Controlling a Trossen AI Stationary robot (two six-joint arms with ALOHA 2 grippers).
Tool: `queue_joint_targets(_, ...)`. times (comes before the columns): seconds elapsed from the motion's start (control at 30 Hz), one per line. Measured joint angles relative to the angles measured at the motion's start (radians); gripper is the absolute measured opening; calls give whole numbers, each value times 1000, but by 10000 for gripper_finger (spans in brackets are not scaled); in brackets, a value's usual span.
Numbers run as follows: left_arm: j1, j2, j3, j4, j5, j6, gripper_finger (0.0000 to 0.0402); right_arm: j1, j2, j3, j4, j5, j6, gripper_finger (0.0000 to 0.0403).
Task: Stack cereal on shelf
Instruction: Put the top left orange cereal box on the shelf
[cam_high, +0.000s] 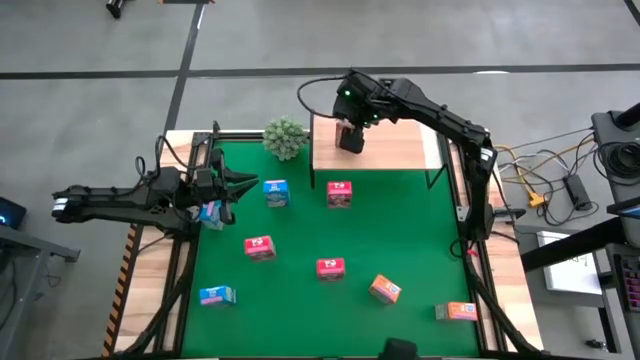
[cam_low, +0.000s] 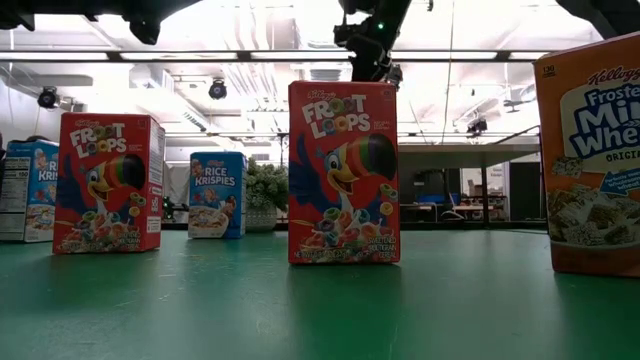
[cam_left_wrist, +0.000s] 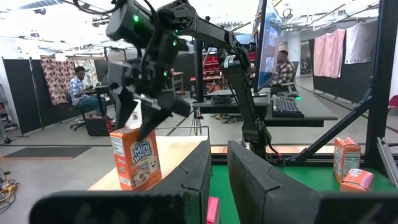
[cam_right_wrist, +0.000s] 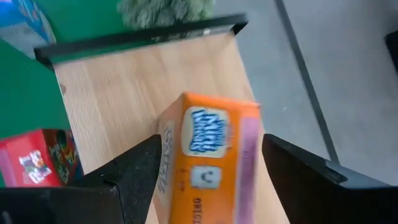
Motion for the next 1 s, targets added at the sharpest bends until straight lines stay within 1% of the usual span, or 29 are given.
queue_joint_targets(0.13,0,0,0,0,0,0,37,10,-18,48,0,2,42,263)
queue_joint_targets(0.3,0,0,0,-7,0,0,37,50,-55,91,-2,0,90,244)
queue_joint_targets(0.43,0,0,0,-8,0,0,37,100,-99,83,-11,0,127,219)
queue_joint_targets(0.53,0,0,0,-8,0,-12,37,148,-118,50,-34,-1,156,190)
queue_joint_targets(0.7,-1,0,0,-8,0,-24,37,217,-148,-86,-19,14,188,126)
queue_joint_targets(0.8,-1,0,0,-8,0,-27,37,252,-173,-219,13,106,205,83)
queue_joint_targets(0.9,-1,0,0,-11,0,-27,37,271,-222,-382,100,177,206,43)
queue_joint_targets(1.0,-1,0,0,-15,0,-27,37,272,-296,-543,224,184,213,15)
